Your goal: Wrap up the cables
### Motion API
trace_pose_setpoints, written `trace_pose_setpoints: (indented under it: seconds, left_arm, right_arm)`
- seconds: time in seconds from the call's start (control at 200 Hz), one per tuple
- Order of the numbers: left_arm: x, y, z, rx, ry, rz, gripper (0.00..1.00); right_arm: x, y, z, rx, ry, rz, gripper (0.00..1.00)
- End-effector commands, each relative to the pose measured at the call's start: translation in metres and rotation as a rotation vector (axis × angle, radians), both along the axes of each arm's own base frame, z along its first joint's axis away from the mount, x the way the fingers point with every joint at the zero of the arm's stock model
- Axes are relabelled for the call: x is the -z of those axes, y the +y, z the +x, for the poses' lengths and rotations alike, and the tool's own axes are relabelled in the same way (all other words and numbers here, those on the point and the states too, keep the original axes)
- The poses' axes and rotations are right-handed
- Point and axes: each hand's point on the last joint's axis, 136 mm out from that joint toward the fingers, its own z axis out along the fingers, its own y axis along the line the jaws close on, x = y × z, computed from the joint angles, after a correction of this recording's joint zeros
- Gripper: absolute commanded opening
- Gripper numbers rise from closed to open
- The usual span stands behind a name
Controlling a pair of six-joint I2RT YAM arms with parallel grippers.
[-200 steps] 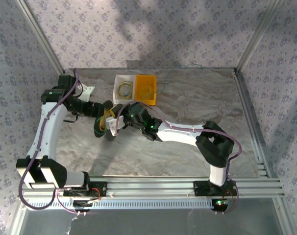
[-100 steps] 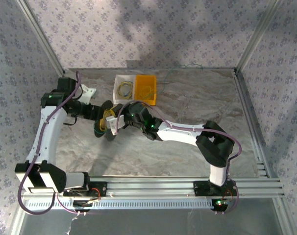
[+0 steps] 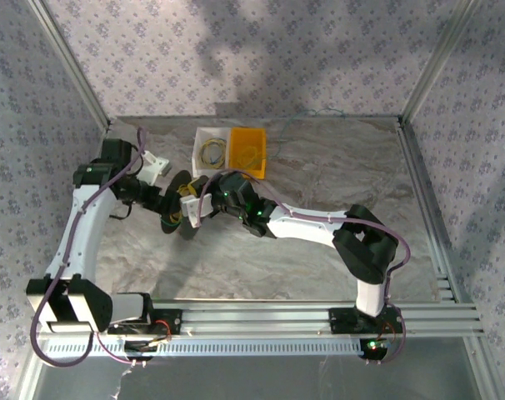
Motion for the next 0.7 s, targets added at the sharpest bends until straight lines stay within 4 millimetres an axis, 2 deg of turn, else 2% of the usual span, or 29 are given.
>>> trace_pose_setpoints:
  seconds: [0.0, 0.39, 0.695]
  left_arm:
    - [-0.008, -0.004, 0.002, 0.055, -0.060, 0.001, 0.94]
    - [0.011, 0.007, 0.027, 0.005, -0.011, 0.095, 0.88]
    - [0.024, 0.005, 0.045, -0.005, 0.027, 0.083, 0.79]
  right_arm:
    - [0.003, 0.004, 0.003, -0.009, 0.038, 0.000, 0.00]
    - [0.004, 0.007, -0.001, -0.020, 0.036, -0.008, 0.00]
    - [0.007, 0.011, -0.005, -0.032, 0.015, -0.025, 0.00]
